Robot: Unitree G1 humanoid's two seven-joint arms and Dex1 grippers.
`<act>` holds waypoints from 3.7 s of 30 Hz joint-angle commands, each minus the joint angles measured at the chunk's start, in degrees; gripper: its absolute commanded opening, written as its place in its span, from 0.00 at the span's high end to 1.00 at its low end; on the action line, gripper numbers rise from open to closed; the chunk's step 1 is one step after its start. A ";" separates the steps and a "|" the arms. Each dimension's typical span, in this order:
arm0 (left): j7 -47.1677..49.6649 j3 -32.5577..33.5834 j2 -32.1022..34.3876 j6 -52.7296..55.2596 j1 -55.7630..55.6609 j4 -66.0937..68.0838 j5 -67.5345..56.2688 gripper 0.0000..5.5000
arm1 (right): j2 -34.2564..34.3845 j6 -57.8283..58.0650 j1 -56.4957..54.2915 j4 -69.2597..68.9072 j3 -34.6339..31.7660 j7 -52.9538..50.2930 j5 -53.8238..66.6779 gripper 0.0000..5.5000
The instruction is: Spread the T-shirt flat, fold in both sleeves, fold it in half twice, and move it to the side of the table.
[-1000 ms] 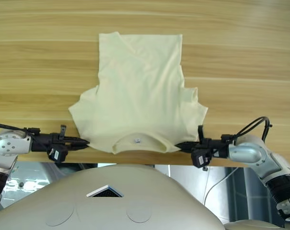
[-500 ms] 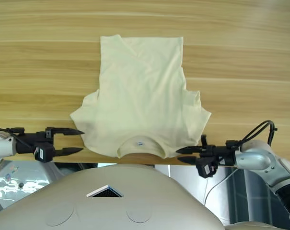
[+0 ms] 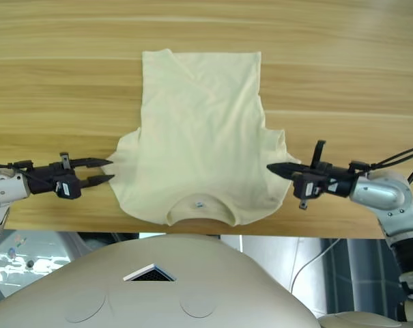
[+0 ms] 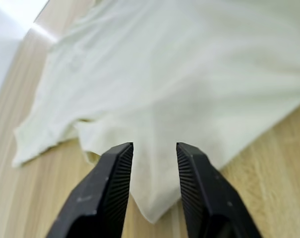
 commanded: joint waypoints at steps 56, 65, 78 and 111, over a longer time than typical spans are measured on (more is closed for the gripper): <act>12.00 -7.10 10.80 6.90 3.79 -7.67 5.43 0.94 | 1.04 -1.84 0.22 10.03 -2.68 -4.48 -3.99 1.00; 15.50 -0.44 10.49 3.12 1.52 -6.39 2.45 0.94 | 2.03 -2.08 -0.09 10.75 -3.10 -4.13 -4.11 1.00; 14.85 2.25 14.79 4.13 10.18 -5.22 9.03 0.80 | 2.32 -2.50 1.95 10.07 -4.18 -4.19 -2.95 1.00; 17.87 -6.10 10.00 7.47 3.76 -11.15 17.39 0.92 | 2.11 -2.97 2.86 8.38 -4.25 -3.53 -2.03 1.00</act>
